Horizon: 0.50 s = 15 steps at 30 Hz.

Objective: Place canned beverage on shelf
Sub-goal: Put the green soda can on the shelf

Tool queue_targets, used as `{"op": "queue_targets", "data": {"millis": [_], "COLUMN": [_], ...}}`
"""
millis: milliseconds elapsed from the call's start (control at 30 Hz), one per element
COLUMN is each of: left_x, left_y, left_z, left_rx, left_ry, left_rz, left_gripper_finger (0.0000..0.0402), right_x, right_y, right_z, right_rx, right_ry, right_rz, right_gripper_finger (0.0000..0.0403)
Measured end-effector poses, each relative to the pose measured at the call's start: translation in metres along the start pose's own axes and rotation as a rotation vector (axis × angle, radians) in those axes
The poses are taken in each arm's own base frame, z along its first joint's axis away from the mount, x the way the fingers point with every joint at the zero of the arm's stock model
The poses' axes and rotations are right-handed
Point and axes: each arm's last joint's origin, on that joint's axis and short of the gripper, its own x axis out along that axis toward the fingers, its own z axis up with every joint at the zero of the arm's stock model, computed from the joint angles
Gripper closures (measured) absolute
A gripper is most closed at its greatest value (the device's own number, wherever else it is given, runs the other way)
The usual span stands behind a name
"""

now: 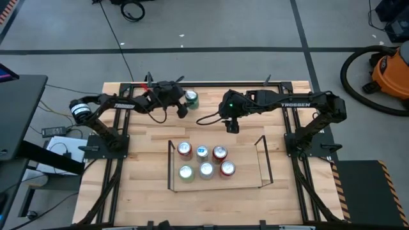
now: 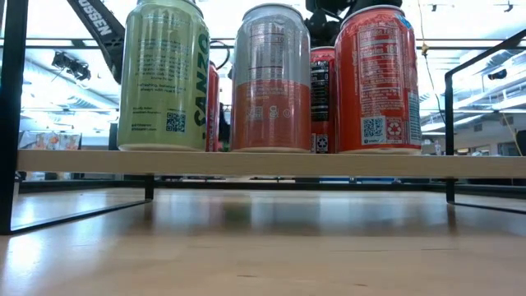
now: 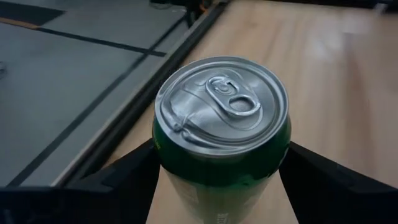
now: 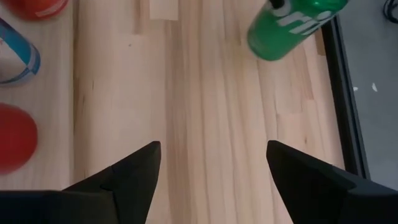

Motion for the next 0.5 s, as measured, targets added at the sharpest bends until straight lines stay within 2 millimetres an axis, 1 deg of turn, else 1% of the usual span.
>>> {"op": "queue_targets", "data": {"millis": [167, 233, 367, 500], "left_x": [0.005, 0.006, 0.004, 0.003], "left_y": [-0.022, -0.03, -0.043, -0.057], "left_z": [0.027, 0.039, 0.059, 0.065], "left_rx": [0.03, 0.026, -0.011, -0.061], "left_ry": [0.075, 0.105, 0.12, 0.094], "left_rz": [-0.037, -0.034, -0.026, -0.035], "left_gripper_finger": [0.0108, 0.0108, 0.0108, 0.0108], "right_x": [-0.008, -0.011, -0.001, 0.01], "right_y": [-0.001, -0.003, -0.004, -0.002], "right_z": [-0.004, -0.003, -0.01, -0.022], "right_rx": [0.017, 0.024, 0.041, 0.061], "right_ry": [0.023, 0.003, -0.031, 0.013], "right_rz": [-0.043, -0.042, -0.034, -0.062], "right_gripper_finger": [0.01, 0.01, 0.01, 0.01]}}
